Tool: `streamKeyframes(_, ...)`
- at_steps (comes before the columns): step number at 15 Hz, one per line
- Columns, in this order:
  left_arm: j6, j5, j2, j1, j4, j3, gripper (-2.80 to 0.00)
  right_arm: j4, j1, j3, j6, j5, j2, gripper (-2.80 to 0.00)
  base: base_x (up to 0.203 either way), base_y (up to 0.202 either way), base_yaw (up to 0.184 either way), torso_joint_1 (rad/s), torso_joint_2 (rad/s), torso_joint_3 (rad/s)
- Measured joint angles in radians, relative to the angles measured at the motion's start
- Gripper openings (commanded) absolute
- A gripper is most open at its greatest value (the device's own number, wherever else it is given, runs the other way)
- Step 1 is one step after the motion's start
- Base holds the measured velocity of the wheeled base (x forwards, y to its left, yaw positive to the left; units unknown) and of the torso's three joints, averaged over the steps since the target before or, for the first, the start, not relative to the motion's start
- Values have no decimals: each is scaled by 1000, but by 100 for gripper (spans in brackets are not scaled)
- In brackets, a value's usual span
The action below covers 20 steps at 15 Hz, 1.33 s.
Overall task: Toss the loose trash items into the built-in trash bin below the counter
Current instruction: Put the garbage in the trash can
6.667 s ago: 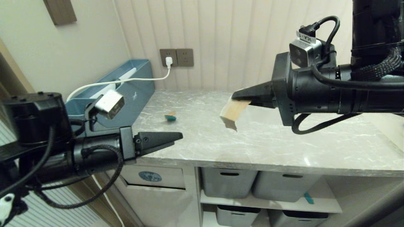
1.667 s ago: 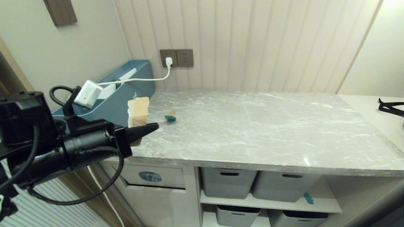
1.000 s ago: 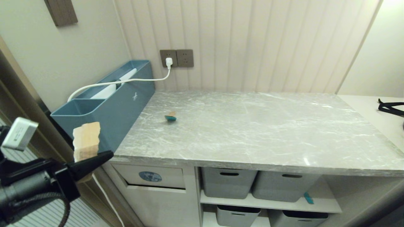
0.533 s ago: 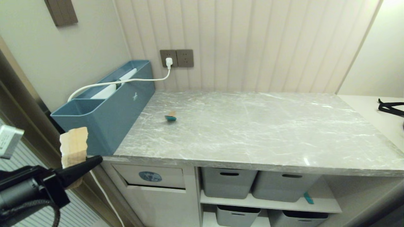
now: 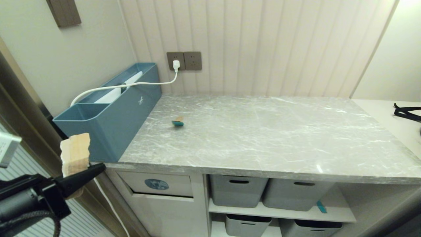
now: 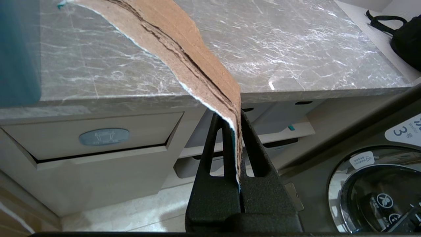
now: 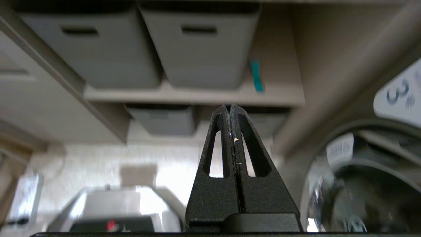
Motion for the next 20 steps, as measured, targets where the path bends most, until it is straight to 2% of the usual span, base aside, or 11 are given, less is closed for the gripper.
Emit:
streamKeyframes(6, 4, 2, -7, 0, 0, 18, -280, -3, 25, 2, 6, -3, -129, -280, 0, 0, 0, 0, 0, 0)
streamKeyframes(8, 7, 34, -19, 17, 1, 37, -280, -3, 25, 2, 7, -3, -137, -280, 0, 0, 0, 0, 0, 0)
streamKeyframes(11, 11, 64, -59, 67, 6, 91, -280, -3, 25, 2, 5, -3, -140, -280, 0, 0, 0, 0, 0, 0)
streamKeyframes(15, 53, 92, -127, 168, 28, 177, -280, -3, 25, 3, 3, -3, -140, -280, 0, 0, 0, -26, 59, 34)
streamKeyframes(17, 53, 71, -134, 176, 36, 193, -280, -3, 25, 3, 2, -2, -140, -280, 0, 0, 0, -178, 396, 209)
streamKeyframes(20, 53, -53, -118, 173, 91, 201, -280, -3, 25, 2, 3, -2, -140, -280, 0, 0, 0, -243, 528, 287)
